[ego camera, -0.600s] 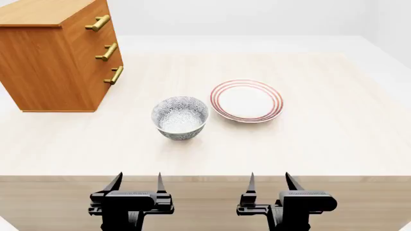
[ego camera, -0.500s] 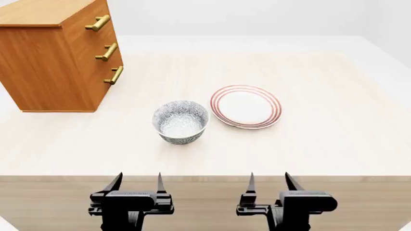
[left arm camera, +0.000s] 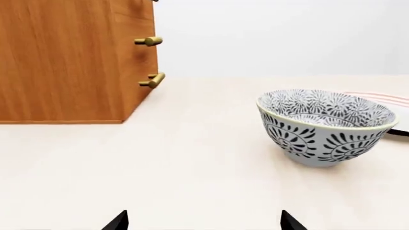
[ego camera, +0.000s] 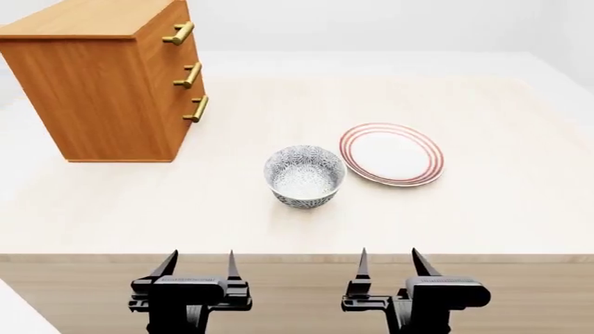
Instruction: Open the bottom drawer of the cabinet.
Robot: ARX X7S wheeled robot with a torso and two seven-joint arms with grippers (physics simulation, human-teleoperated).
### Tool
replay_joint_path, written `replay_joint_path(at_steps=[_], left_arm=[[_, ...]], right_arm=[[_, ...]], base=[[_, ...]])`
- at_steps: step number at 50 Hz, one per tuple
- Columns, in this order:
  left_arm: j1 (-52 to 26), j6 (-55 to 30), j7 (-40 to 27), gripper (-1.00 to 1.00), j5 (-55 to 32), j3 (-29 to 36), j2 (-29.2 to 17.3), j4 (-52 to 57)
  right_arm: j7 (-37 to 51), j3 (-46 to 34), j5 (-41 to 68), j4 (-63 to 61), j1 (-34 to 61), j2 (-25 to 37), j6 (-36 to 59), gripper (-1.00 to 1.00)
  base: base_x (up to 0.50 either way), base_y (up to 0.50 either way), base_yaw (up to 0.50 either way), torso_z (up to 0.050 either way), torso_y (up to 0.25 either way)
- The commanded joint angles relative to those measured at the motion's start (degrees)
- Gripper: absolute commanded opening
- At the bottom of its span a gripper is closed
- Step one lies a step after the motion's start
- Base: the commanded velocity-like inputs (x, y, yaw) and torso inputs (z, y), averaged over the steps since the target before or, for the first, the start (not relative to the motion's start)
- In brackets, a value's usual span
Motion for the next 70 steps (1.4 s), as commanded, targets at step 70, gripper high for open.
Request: replay_joint_path(at_steps=[70], left_arm=[[-11.4,-26.8,-4.7,1.00,-3.8,3.6,-5.8,18.8]], right_arm=[[6.0,-4.7,5.3,-22.1,10.0,7.1,26.8,1.00]], base=[[0.32,0.00,0.00,0.000,0.000]])
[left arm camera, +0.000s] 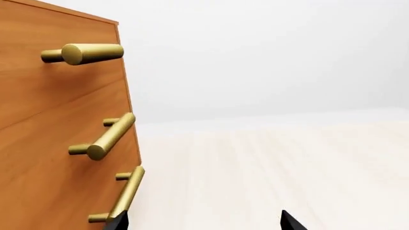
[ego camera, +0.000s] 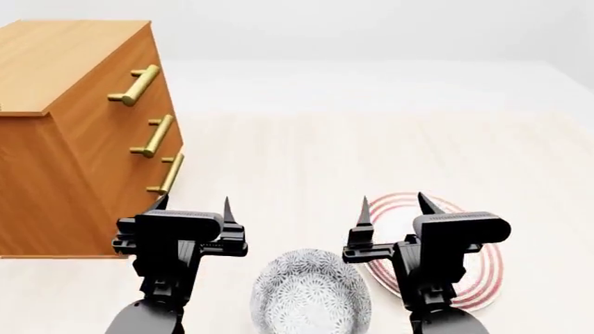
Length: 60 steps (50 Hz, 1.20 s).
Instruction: Open the bottom drawer of the cabinet.
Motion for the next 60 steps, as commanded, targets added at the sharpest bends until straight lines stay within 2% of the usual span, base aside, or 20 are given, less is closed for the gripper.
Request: replay_joint_path(at_steps=[1,5,21,28,38,47,60], left_arm=[[0.1,0.6,-0.5,1.00,-0.3,0.4,-0.4,-0.7],[-0.1,0.5,-0.6,1.00,-0.5,0.4,-0.5,-0.6],[-0.8,-0.2,-1.2,1.00,-0.6,1.4,-1.3,-0.6],[-8.9,-9.3,-0.2,1.00,6.0,9.0,-5.5,-2.7],[-18.2,-11.1,2.2,1.00,11.6,17.1,-7.6,-10.5],[-26.3,-9.4,2.1,1.00,16.1,22.4,-7.7,-24.1],[-34.3,0.0,-3.3,1.00,24.0,31.6,-5.7,-50.6]], right_arm=[[0.4,-0.5,0.0,0.5,-0.1,0.3,-0.8,1.00],[0.3,0.0,1.0,0.7,0.0,0.1,-0.7,1.00],[0.5,-0.6,1.7,0.5,0.3,0.7,-0.3,1.00],[0.4,-0.6,2.4,0.7,0.4,0.9,-0.2,1.00],[0.7,-0.8,2.5,0.9,0.1,1.2,-0.8,1.00],[1.0,-1.0,2.6,0.9,-0.2,1.4,-1.5,1.00],[1.3,-1.3,2.9,1.4,-0.4,1.7,-2.1,1.00]], base=[[0.50,0.00,0.00,0.000,0.000],[0.50,0.00,0.00,0.000,0.000],[0.00,0.00,0.00,0.000,0.000],[0.00,0.00,0.00,0.000,0.000],[0.00,0.00,0.00,0.000,0.000],[0.00,0.00,0.00,0.000,0.000],[0.00,0.00,0.00,0.000,0.000]])
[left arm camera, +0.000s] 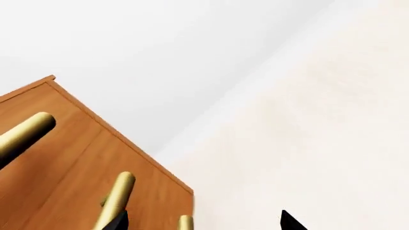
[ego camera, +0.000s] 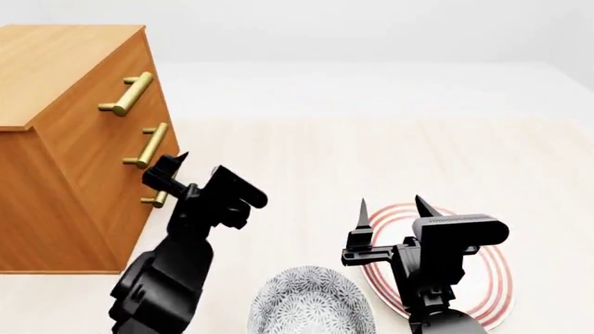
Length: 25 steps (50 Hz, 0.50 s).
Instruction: Open the bottom drawer of the cabinet.
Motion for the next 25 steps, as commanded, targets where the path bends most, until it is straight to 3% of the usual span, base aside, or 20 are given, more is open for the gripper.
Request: replay_joint_path(at_steps=[1,25], left_arm=[[-6.7,5.3,-3.0,1.00,5.9,7.1,0.9,-18.3],[-12.8,12.0,-3.7,1.00,9.5,13.9,4.8,-35.1]], right_arm=[[0.3,-0.2,0.3,0.3,-0.1,0.2,-0.4,1.00],[0.8,-0.8,0.9,0.6,0.0,0.6,-0.9,1.00]], base=[[0.00,0.00,0.00,0.000,0.000],[0.00,0.00,0.00,0.000,0.000]])
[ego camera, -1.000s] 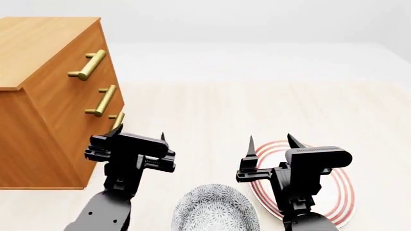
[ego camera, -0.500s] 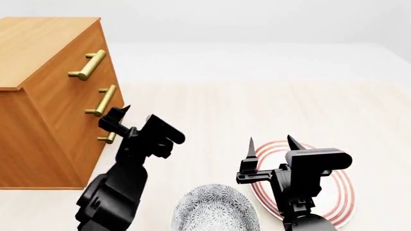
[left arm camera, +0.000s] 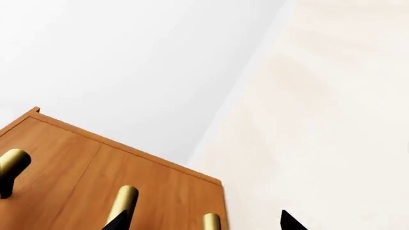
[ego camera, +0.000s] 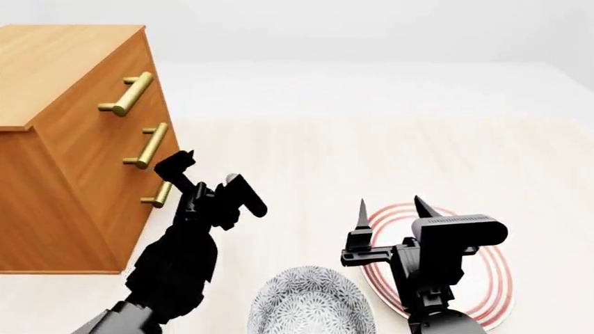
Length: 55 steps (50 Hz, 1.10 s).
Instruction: Open the bottom drawer of the cabinet.
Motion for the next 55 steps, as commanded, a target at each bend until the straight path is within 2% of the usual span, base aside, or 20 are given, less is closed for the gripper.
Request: replay_joint_path(at_steps=[1,12,28,39,55], left_arm=[[-3.2,4.0,-0.5,1.00,1.3,2.9,2.2,-9.3],[-7.1,9.8,-0.5,1.00,1.7,5.4,5.6,-22.4],[-7.0,8.1,2.7,1.00,1.3,6.2,5.7,-23.2],[-10.4,12.2,0.6,1.00,0.4,6.5,8.1,-34.3],[-10.4,8.2,-1.0,1.00,-4.6,10.2,6.9,-35.0]], right_arm=[[0.3,-0.2,0.3,0.2,0.0,0.2,-0.3,1.00],[0.5,-0.6,0.5,0.5,-0.1,0.4,-0.6,1.00],[0.8,-0.9,0.8,0.7,-0.3,0.7,-1.3,1.00],[1.2,-1.0,1.1,0.6,-0.1,1.0,-1.2,1.00],[1.6,-1.3,1.5,0.5,-0.1,1.2,-1.3,1.00]], base=[[0.00,0.00,0.00,0.000,0.000],[0.00,0.00,0.00,0.000,0.000],[0.00,0.00,0.00,0.000,0.000],[0.00,0.00,0.00,0.000,0.000],[0.00,0.00,0.00,0.000,0.000]])
